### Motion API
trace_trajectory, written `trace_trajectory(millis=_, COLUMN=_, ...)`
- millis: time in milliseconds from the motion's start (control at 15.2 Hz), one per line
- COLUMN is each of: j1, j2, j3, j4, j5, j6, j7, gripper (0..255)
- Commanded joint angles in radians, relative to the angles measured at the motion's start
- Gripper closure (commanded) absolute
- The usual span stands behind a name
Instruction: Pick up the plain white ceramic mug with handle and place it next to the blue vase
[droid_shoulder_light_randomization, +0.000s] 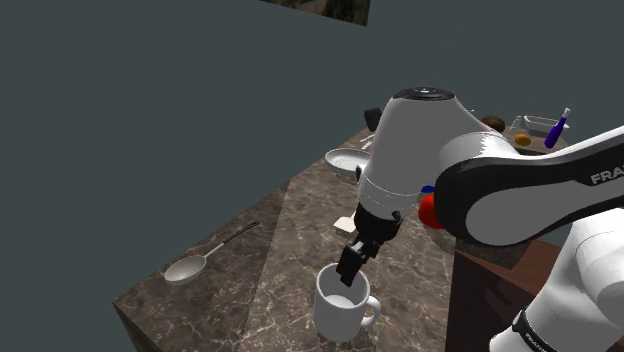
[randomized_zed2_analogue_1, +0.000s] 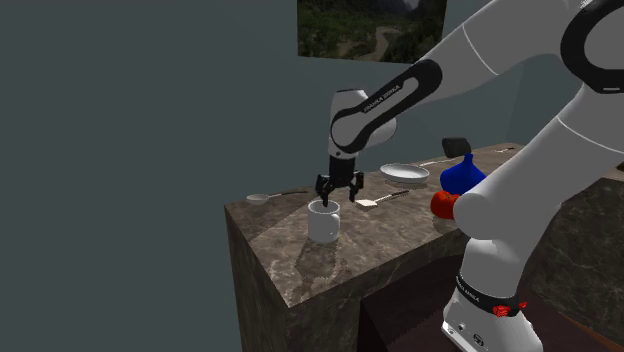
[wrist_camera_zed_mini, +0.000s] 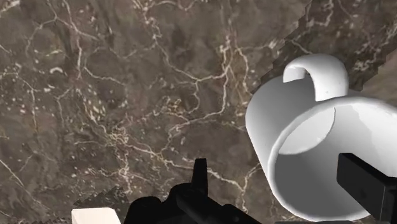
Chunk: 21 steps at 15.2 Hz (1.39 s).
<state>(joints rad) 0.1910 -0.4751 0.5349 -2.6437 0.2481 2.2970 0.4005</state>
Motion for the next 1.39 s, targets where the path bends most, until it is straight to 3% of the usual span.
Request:
trace_trajectory(millis=0, j1=-0.006, j2=0.034, j3=0.018, j4=-0.009, j5=-0.004, j6=0.044, j7=0.011, gripper=0)
trace_trajectory(millis=330, j1=-0.02, j2=0.092, j3=0.041, j4=-0.033, j5=-0.016, j6=0.124, j7=0.024, gripper=0)
trace_trajectory(millis=792, j1=-0.02, j2=0.092, j3=0.041, j4=-0.033, j5=-0.016, j6=0.124, j7=0.024, gripper=0)
trace_trajectory(millis=858, j1=-0.02, j2=0.092, j3=0.041, j4=-0.033, j5=-0.016, j6=0.124, j7=0.024, gripper=255)
trace_trajectory(millis=1320, j1=-0.02, j2=0.092, j3=0.041, j4=-0.033, j5=-0.016, j6=0.124, j7=0.024, gripper=255)
